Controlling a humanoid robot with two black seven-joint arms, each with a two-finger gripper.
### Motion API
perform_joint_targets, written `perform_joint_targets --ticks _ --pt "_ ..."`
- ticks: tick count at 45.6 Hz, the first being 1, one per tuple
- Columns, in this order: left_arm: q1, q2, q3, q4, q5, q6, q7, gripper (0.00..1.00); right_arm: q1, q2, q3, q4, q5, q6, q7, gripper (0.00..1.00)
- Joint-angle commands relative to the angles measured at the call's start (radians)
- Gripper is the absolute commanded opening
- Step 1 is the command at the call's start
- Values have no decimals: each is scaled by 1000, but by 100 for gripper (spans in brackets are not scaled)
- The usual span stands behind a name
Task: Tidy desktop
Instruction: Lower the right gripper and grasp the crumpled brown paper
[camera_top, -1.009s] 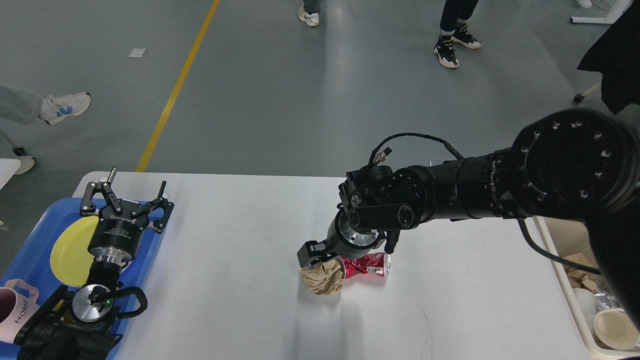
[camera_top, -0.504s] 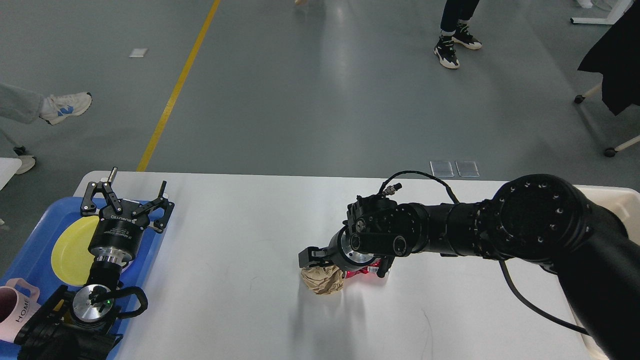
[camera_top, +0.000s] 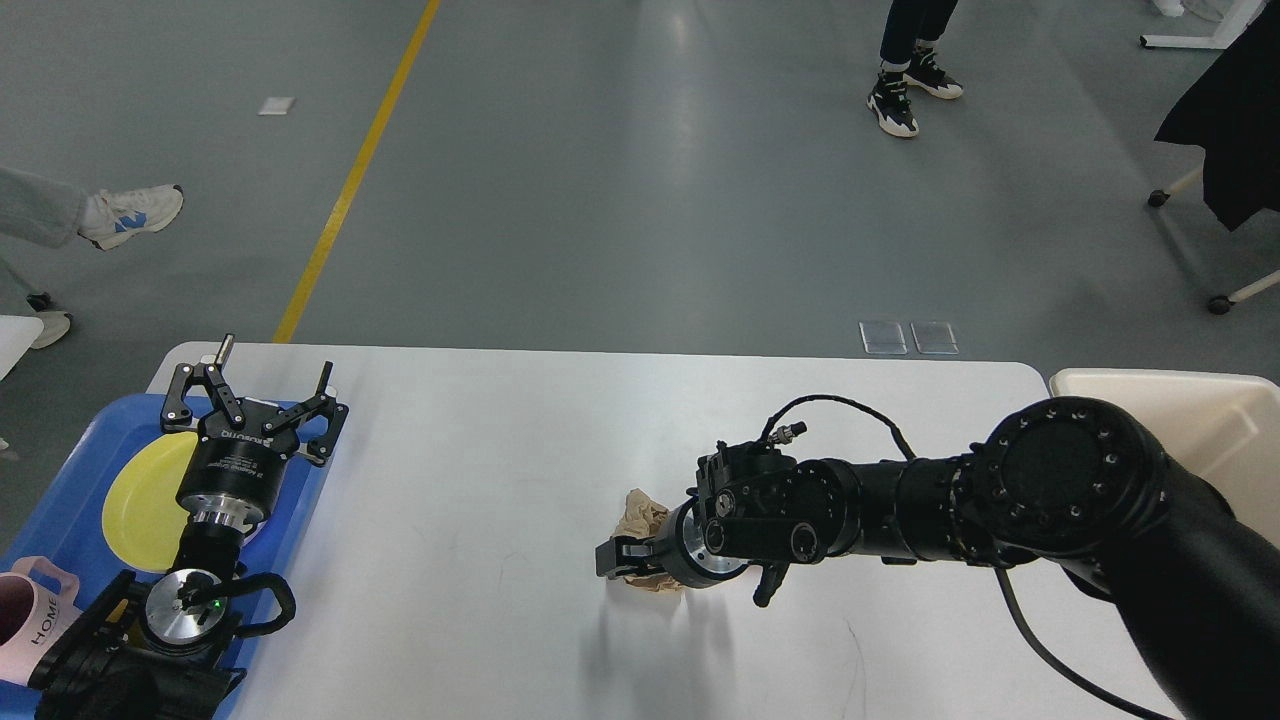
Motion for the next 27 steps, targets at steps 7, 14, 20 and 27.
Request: perform_joint_targets --ticks 7,14,20,27 --pt "0 1 0 0 0 0 0 96 -3 0 23 -29 -3 -5 -1 98" --pt "0 0 0 0 0 0 0 96 -23 0 24 -66 -3 -5 -3 98" --pt "0 1 0 0 0 0 0 96 -38 0 24 -87 -1 -8 -3 95" --pt "0 0 0 0 0 0 0 96 -40 0 26 -90 1 -20 -3 90"
